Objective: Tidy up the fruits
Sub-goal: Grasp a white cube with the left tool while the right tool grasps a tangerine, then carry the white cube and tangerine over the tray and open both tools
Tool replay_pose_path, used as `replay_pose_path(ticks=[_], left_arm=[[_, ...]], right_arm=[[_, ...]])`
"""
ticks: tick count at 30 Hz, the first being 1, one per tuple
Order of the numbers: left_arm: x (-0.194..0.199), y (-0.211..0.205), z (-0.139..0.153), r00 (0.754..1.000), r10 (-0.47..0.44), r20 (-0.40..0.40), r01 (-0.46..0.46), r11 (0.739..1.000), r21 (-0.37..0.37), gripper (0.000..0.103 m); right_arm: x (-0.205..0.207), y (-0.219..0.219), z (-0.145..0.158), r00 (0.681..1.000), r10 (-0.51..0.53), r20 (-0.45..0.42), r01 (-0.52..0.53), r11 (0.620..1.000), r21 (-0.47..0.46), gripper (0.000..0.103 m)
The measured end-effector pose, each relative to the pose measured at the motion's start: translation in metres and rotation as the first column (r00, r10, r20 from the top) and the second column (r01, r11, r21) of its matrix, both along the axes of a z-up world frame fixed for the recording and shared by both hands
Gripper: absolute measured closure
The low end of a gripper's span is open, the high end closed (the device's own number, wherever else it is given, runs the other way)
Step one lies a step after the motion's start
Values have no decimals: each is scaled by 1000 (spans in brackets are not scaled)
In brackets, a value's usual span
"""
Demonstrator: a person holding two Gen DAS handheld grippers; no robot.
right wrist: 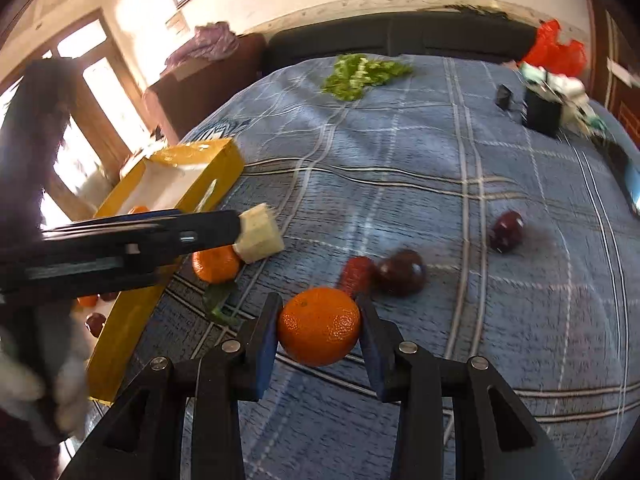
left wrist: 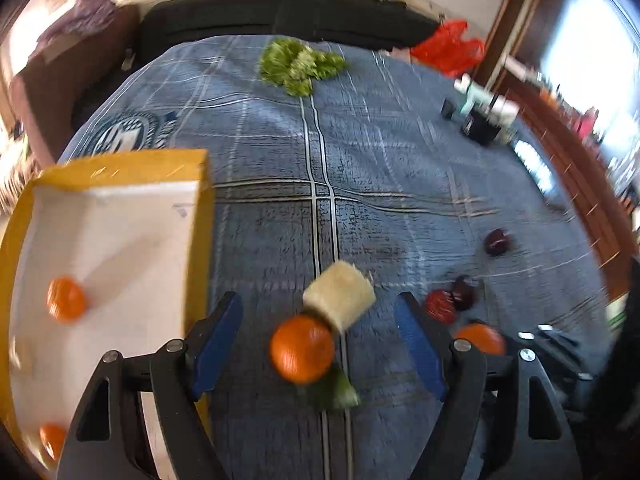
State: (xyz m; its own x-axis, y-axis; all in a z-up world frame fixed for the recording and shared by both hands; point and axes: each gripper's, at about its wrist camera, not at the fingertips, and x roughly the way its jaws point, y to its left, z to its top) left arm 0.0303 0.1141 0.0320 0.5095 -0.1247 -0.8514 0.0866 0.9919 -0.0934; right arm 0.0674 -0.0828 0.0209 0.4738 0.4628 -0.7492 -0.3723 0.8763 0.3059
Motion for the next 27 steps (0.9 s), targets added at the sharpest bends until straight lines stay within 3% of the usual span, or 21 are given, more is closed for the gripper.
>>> replay_pose_path(ticks=[4,7,12,18,23,27], left_arm=[[12,-24,-20,996,-70,-45,75,991,110,26],[10,-33,-24,997,-69,-35,75,979,189,59],[0,-27,-13,999,-38,1,37,991,128,61],[-37,-7,31,994,-3,107,1,1000,20,61],[-78,45,67,980,75,185,-74,997,-11,61],[-103,104,83,958,183,219,-185,983,-10,61]], right_arm=[[7,-13,-3,1000,-22,-20,23,999,30,62],[9,-16,-2,999,-39,-18,40,999,36,62],[10,-17,1,998,-56,3,56,998,29,62],[5,-15,8,998,-53,47,51,998,34,62],[-8,-9,17,995,-46,93,43,999,29,62],[-24,11,39,991,-18,135,15,1000,21,62]])
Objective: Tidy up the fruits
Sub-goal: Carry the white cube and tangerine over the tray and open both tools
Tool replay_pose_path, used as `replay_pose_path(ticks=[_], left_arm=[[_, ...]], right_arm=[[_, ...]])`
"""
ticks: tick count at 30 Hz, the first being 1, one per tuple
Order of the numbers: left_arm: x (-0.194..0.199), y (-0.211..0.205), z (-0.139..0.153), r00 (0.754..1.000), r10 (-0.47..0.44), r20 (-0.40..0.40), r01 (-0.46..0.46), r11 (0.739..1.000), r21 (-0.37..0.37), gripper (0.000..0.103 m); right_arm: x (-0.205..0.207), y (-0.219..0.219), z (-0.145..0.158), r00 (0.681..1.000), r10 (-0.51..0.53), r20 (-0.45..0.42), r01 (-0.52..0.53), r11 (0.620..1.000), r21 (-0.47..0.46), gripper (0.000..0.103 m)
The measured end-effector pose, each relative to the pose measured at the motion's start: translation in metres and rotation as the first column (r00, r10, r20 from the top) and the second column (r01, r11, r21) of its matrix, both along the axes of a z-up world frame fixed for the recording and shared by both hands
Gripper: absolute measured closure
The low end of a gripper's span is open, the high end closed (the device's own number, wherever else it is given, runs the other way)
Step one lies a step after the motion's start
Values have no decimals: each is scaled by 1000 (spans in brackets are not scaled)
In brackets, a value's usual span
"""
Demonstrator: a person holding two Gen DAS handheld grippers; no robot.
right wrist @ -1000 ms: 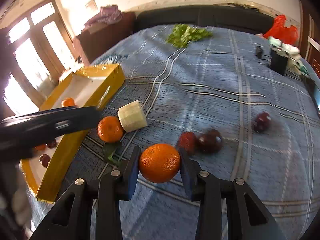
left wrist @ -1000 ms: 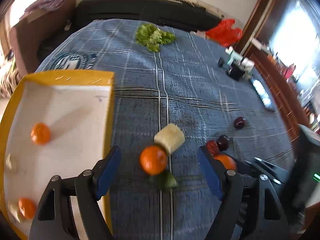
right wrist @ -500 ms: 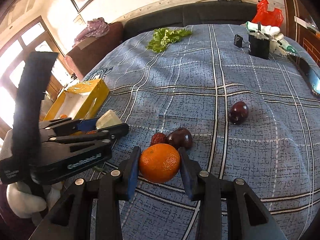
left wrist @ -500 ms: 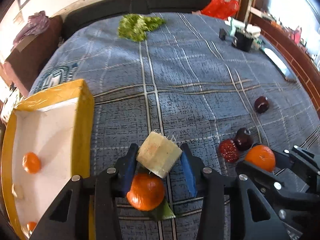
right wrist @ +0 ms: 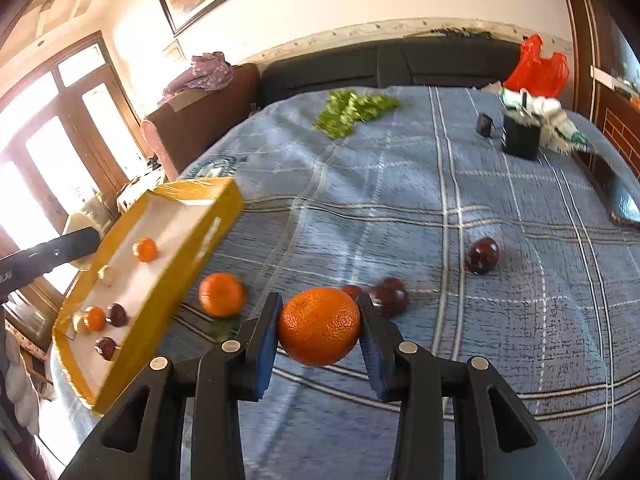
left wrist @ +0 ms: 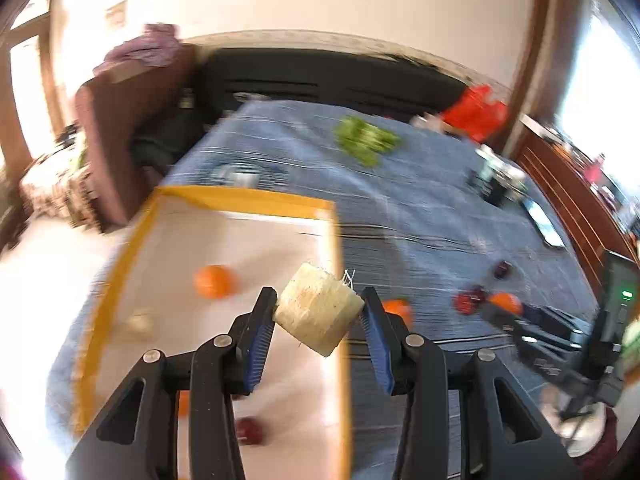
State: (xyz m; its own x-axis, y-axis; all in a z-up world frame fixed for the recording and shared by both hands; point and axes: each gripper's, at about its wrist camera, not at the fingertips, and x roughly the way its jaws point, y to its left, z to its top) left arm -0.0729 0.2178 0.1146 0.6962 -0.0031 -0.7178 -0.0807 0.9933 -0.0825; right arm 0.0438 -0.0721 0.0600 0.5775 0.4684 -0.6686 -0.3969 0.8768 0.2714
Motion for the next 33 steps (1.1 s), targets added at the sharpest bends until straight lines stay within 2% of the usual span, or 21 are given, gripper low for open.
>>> replay_pose_path(ticks=[5,8,11,16,17,21,24,26,30,33], left_arm=[[-3,52,-4,995,97,-27,-97,995,0,61],[4,70,-16,991,123,-53,-122,992,14,61],[14,87,-36,985,142,-97,-141,990,15,61],[36,109,-69,971,164,-173,-169,985,-17,61],[37,111,-70,973,159,-169,-166,986,-27,61],[41,115,-72,973,150,-174,-161,985,-54,61],[40,118,-70,974,154,-167,-169,983,-77,60],[36,122,-66,976,157,-151,-174,979,-107,52],[22,125,-55,977,167,-131,-186,971,-149,49],[2,121,-37,983,162,-88,-176,965,-195,46]], right_arm=[[-19,53,36,991,126,34,-126,992,-13,62],[-22,96,44,979,206,15,-205,979,-18,62],[-21,144,36,964,267,-10,-267,961,-69,61],[-9,194,6,947,311,-77,-319,940,-125,61],[-7,202,-2,945,314,-91,-324,936,-135,61],[2,219,-22,938,321,-126,-339,927,-159,61],[0,224,-25,937,324,-128,-342,925,-163,61],[0,226,-25,939,321,-121,-339,926,-169,60],[-6,221,-14,945,315,-91,-326,932,-160,53],[-13,204,2,955,291,-52,-295,946,-136,51]])
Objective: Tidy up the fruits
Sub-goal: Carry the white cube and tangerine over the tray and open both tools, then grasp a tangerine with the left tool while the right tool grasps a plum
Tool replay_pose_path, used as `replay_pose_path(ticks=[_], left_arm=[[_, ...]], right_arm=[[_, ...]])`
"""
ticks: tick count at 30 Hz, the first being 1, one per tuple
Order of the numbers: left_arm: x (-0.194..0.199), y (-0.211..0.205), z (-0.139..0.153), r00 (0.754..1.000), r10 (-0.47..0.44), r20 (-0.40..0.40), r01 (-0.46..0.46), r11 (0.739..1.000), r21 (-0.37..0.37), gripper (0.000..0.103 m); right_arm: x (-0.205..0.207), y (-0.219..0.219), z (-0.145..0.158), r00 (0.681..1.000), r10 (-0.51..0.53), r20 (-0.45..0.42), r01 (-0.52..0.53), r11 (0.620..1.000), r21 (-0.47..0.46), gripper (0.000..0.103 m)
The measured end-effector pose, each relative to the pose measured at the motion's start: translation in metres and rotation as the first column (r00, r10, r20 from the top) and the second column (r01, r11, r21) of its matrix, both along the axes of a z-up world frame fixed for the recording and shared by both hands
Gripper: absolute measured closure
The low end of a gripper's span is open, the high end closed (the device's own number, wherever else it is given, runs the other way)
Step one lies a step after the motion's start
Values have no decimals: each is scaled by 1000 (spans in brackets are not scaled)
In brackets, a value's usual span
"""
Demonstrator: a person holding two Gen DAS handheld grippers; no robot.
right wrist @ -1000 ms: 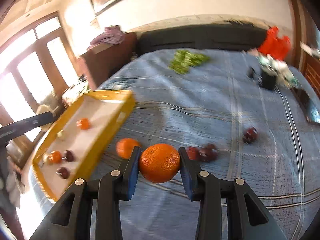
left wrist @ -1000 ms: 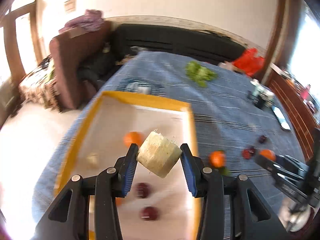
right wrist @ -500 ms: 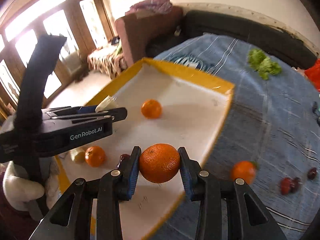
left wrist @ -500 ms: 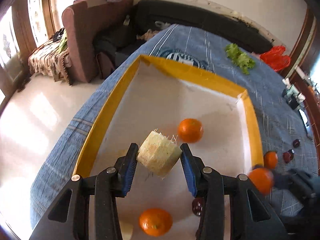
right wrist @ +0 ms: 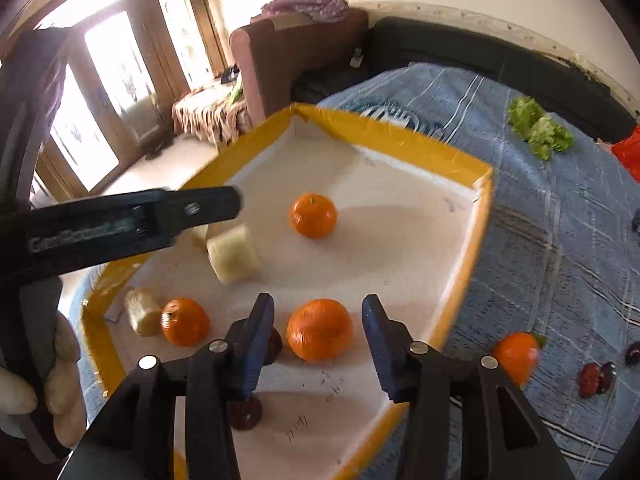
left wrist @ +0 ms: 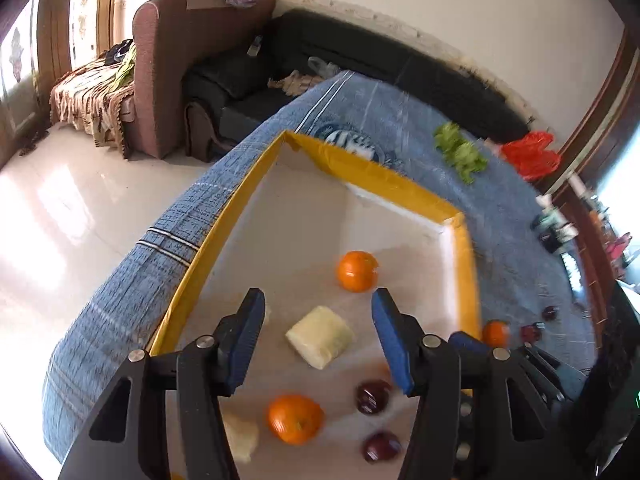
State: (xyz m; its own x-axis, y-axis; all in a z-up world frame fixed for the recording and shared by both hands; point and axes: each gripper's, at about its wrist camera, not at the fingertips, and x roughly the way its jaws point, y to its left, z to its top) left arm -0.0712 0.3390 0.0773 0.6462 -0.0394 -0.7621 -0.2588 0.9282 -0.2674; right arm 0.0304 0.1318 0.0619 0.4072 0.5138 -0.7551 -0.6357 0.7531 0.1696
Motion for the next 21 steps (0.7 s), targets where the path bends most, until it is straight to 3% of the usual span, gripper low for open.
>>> replay_pose_path(ticks=[5,7,13,21], left_arm=[[-41,-20,31,993,-30,116,33,999,-23,32],[-52,-32,39,988,-50,149,57,998,-42,31],[-67,-68,42,979,-103,174,127,982,-139,31],[-65,-105,33,980,-134,145,158,973,-167,30]], right_arm=[[-13,-48,21,995,-89,32,87,995,50,49],[-16,-69,25,991,-132,34,130,990,58,48],[-21,-137,25,966,-255,39,253,966,49,45],[-28,-204,25,933,-358,41,355,933,63,46]])
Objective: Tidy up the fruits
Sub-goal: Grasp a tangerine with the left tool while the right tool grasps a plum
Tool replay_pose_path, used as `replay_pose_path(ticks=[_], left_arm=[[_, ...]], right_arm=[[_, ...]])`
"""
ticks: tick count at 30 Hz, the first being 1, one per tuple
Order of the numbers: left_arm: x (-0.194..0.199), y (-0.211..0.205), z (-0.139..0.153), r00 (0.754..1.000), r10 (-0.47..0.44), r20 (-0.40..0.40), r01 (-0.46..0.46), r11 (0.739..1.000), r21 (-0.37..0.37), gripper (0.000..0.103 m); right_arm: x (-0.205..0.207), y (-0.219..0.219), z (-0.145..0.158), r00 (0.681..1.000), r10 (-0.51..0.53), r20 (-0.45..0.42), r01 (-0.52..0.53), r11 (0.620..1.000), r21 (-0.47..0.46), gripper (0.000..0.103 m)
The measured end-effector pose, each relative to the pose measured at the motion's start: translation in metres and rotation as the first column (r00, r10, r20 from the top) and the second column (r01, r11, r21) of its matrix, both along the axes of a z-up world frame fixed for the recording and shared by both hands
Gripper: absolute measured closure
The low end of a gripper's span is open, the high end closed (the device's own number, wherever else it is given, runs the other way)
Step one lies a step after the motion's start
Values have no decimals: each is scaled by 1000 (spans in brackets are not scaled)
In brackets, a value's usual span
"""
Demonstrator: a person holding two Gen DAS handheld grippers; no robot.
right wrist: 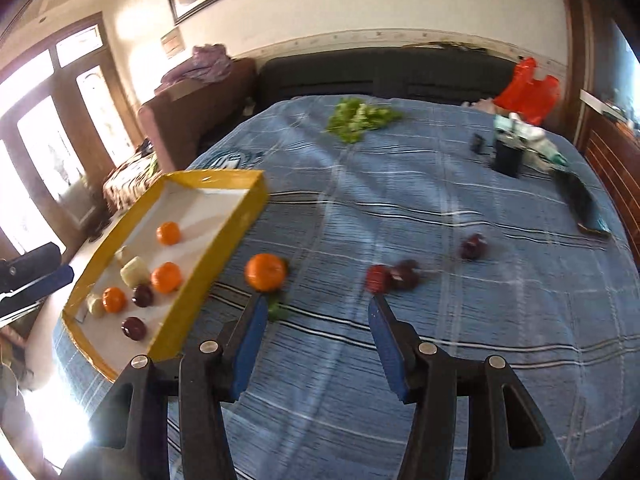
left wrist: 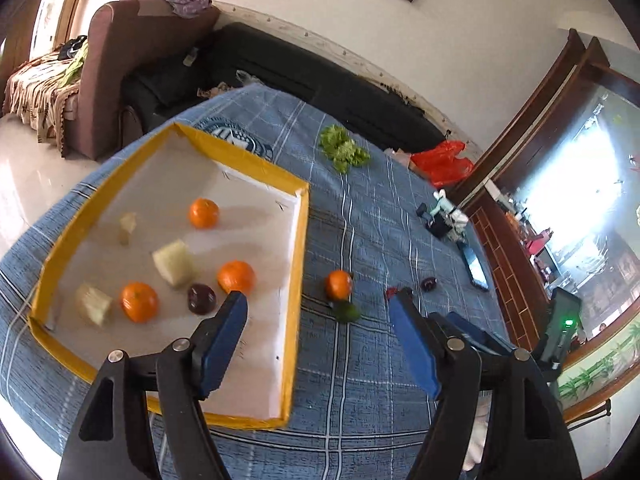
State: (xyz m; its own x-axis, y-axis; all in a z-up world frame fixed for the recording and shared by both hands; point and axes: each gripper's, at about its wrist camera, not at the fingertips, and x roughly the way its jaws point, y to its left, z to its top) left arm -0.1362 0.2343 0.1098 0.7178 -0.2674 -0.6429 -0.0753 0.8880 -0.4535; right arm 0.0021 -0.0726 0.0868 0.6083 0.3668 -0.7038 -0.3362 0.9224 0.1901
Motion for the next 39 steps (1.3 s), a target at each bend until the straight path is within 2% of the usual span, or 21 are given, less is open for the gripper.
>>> replay_pose_path(ticks=[4,8,14,18,19,21,23,26,29,31,34,38,39], left_arm=[[1,-9,0,1000,9,-20,-8,999,44,30],[-1,-13,-4,1000,19,-22,-17,995,94,25],[8,-16,-21,998,9,-65,-2,994,105,25],[18,-26,-28,998,-17,-67,24,994,108,26],[21,-29,-28,998,-22,-59,28,994,108,28],[23,-33,-27,999,-29,-44,33,993,111,41],[27,-36,-27,999,-33,-38,37,993,112,44],[34,-41,-29,998,-43,-53,49,991,121,44],[40,-48,-35,996,-59,-69,68,989,133,44],[45,-55,-39,994,-75,-80,86,987,137,44],[49,-67,-43,992,-96,-84,109,981,161,44],[54,-80,-47,988,-126,-90,141,971,195,45],[56,-83,-48,987,-129,-94,146,968,204,45]], right_arm=[[5,-33,1,999,-53,10,53,999,-4,45],[28,-71,-6,992,-124,-29,125,992,22,45],[63,-83,-25,984,-138,-112,147,986,75,45],[81,-65,-45,984,-83,-156,102,987,122,45],[82,-60,-48,985,-60,-163,83,987,138,45],[88,-45,-55,982,40,-187,-1,978,207,45],[90,-35,-59,976,98,-196,-51,971,233,45],[88,-31,-58,985,68,-156,-37,980,193,46],[88,-45,-54,992,-6,-129,30,982,184,46],[90,-54,-57,990,-41,-135,67,977,200,46],[98,-58,-62,985,-94,-145,117,980,161,46],[102,-49,-72,983,-81,-168,101,988,119,59],[101,-46,-73,984,-73,-165,93,989,115,59]])
